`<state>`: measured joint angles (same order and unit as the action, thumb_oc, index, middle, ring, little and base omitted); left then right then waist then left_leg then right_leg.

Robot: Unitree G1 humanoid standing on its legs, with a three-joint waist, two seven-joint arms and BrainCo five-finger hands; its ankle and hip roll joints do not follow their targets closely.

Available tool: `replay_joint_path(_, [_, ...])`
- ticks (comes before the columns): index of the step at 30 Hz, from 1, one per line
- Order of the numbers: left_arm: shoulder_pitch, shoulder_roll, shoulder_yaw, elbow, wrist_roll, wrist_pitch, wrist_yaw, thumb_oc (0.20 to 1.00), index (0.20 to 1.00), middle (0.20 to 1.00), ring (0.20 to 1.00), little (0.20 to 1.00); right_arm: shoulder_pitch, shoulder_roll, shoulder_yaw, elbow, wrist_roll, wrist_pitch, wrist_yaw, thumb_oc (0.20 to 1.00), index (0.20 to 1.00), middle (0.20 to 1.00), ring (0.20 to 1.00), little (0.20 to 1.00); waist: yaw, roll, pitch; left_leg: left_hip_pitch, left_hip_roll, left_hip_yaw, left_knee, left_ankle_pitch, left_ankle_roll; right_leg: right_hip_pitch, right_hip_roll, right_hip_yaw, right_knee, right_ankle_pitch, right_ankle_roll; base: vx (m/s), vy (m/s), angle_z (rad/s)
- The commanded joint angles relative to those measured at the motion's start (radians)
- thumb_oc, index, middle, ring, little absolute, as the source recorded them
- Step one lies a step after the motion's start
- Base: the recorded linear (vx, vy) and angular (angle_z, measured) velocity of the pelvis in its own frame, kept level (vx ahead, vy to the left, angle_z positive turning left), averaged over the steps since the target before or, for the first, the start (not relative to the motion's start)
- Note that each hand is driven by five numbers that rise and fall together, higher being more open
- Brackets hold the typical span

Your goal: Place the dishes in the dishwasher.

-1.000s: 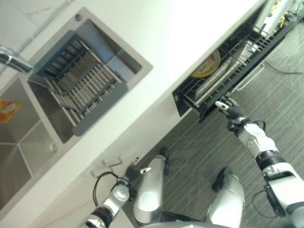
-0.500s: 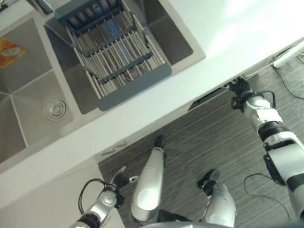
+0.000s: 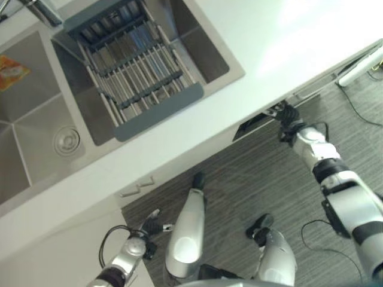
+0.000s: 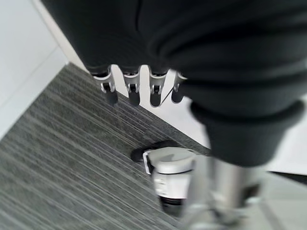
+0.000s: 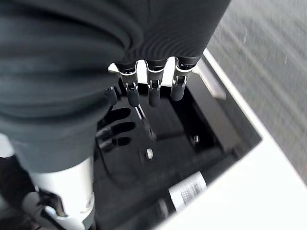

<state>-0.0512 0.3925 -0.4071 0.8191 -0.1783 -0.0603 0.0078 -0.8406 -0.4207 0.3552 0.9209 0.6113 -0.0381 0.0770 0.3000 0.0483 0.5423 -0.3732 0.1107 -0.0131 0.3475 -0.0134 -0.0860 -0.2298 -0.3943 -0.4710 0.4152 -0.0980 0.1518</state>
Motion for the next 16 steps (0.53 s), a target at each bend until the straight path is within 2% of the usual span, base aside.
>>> replay_joint_path(1, [0.012, -0.032, -0.014, 0.009, -0.207, -0.012, -0.182, 1.000, 1.000, 1.000, 1.000, 1.000, 0.006, 0.031, -0.013, -0.089, 0.012, -0.033, 0.018, 1.000, 1.000, 1.000, 1.000, 1.000, 0.012, 0.005, -0.022, 0.031, 0.007, 0.047, 0.018, -0.044, 0.045, 0.019, -0.011, 0.070, -0.072, 0.103, 0.015, -0.01, -0.080, -0.16])
replay_joint_path(2, [0.016, -0.054, 0.010, 0.023, -0.264, 0.015, -0.263, 1.000, 1.000, 1.000, 1.000, 1.000, 0.090, 0.049, -0.010, -0.096, 0.004, -0.029, -0.002, 1.000, 1.000, 1.000, 1.000, 1.000, -0.010, 0.004, -0.022, 0.046, 0.015, 0.058, 0.001, -0.040, 0.044, 0.024, -0.005, 0.079, -0.084, 0.104, 0.018, -0.01, -0.066, -0.21])
replay_joint_path(5, [0.014, -0.093, 0.036, 0.081, -0.283, 0.001, -0.334, 1.000, 1.000, 1.000, 1.000, 1.000, 0.255, 0.090, -0.027, -0.047, -0.019, -0.050, -0.024, 1.000, 1.000, 1.000, 1.000, 1.000, -0.056, 0.004, -0.023, 0.083, 0.024, 0.078, -0.034, -0.033, 0.041, 0.035, 0.010, 0.104, -0.108, 0.108, 0.027, -0.03, -0.056, -0.19])
replay_joint_path(6, [0.005, -0.102, 0.038, 0.100, -0.275, 0.001, -0.350, 1.000, 1.000, 1.000, 1.000, 1.000, 0.296, 0.097, -0.037, -0.010, -0.026, -0.061, -0.035, 1.000, 1.000, 1.000, 1.000, 1.000, -0.073, 0.003, -0.022, 0.086, 0.023, 0.089, -0.055, -0.007, 0.047, 0.033, 0.012, 0.104, -0.129, 0.129, 0.020, -0.10, -0.073, -0.29])
replay_joint_path(7, [-0.008, -0.121, 0.045, 0.139, -0.257, 0.000, -0.358, 1.000, 1.000, 1.000, 1.000, 1.000, 0.398, 0.102, -0.073, 0.085, -0.067, -0.118, -0.057, 1.000, 1.000, 1.000, 1.000, 1.000, -0.108, 0.008, -0.028, 0.116, 0.030, 0.103, -0.093, 0.002, 0.042, 0.041, 0.028, 0.125, -0.154, 0.131, 0.033, -0.10, -0.056, -0.26])
replay_joint_path(10, [-0.013, -0.137, 0.056, 0.165, -0.256, 0.008, -0.355, 1.000, 1.000, 1.000, 1.000, 1.000, 0.483, 0.076, -0.120, 0.152, -0.099, -0.152, -0.056, 1.000, 1.000, 1.000, 1.000, 1.000, -0.145, 0.007, -0.042, 0.142, 0.039, 0.121, -0.126, 0.008, 0.035, 0.043, 0.041, 0.143, -0.175, 0.131, 0.043, -0.06, -0.086, -0.42])
replay_joint_path(11, [-0.017, -0.139, 0.072, 0.182, -0.203, 0.014, -0.344, 1.000, 1.000, 1.000, 1.000, 1.000, 0.535, 0.064, -0.157, 0.196, -0.147, -0.157, -0.054, 1.000, 1.000, 1.000, 1.000, 1.000, -0.174, 0.000, -0.057, 0.166, 0.047, 0.140, -0.151, 0.011, 0.028, 0.052, 0.051, 0.150, -0.192, 0.133, 0.046, -0.10, -0.181, -0.65])
replay_joint_path(12, [-0.023, -0.134, 0.063, 0.189, -0.080, -0.001, -0.327, 1.000, 1.000, 1.000, 1.000, 1.000, 0.557, 0.061, -0.170, 0.213, -0.150, -0.149, -0.059, 1.000, 1.000, 1.000, 1.000, 1.000, -0.187, -0.005, -0.063, 0.177, 0.053, 0.149, -0.159, 0.012, 0.024, 0.057, 0.055, 0.153, -0.199, 0.135, 0.046, -0.10, -0.223, -0.57])
replay_joint_path(13, [-0.023, -0.130, 0.046, 0.192, -0.025, -0.007, -0.320, 1.000, 1.000, 1.000, 1.000, 1.000, 0.581, 0.053, -0.185, 0.223, -0.138, -0.142, -0.056, 1.000, 1.000, 1.000, 1.000, 1.000, -0.200, -0.011, -0.074, 0.186, 0.057, 0.153, -0.165, 0.012, 0.019, 0.061, 0.063, 0.160, -0.209, 0.136, 0.045, -0.09, -0.196, -0.30])
replay_joint_path(16, [-0.019, -0.129, 0.018, 0.203, -0.011, 0.017, -0.316, 1.000, 1.000, 1.000, 1.000, 1.000, 0.654, 0.044, -0.242, 0.266, -0.150, -0.136, -0.011, 1.000, 1.000, 1.000, 1.000, 1.000, -0.241, -0.025, -0.109, 0.251, 0.078, 0.186, -0.209, 0.012, 0.007, 0.105, 0.085, 0.166, -0.252, 0.138, 0.045, -0.07, -0.173, -0.32])
